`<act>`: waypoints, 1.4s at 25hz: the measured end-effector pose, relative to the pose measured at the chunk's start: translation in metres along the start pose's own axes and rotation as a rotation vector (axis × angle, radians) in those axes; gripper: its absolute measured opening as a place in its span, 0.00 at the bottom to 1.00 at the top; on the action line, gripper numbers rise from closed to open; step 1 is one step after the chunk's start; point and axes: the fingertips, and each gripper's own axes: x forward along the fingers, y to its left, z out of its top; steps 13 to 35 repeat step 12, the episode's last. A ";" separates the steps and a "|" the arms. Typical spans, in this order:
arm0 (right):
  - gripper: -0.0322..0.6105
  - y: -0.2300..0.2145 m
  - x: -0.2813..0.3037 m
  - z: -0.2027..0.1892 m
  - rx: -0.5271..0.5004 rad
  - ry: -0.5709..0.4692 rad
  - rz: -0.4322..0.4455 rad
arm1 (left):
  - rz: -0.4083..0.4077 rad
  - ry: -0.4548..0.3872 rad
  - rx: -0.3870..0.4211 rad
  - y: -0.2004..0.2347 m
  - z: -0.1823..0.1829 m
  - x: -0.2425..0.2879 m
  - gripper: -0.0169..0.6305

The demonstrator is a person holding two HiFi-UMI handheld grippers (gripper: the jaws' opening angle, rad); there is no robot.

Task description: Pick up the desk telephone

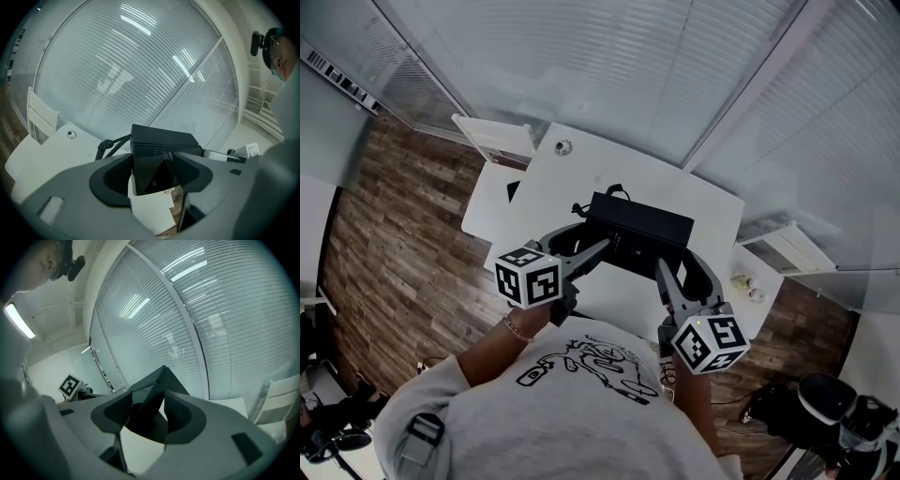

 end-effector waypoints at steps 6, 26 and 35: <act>0.37 0.000 0.013 0.007 0.000 0.004 -0.001 | 0.000 0.001 -0.013 0.008 0.010 0.004 0.45; 0.37 0.000 0.005 0.007 -0.001 0.000 -0.001 | -0.001 -0.002 -0.012 0.002 0.007 0.002 0.45; 0.37 0.000 0.005 0.007 -0.001 0.000 -0.001 | -0.001 -0.002 -0.012 0.002 0.007 0.002 0.45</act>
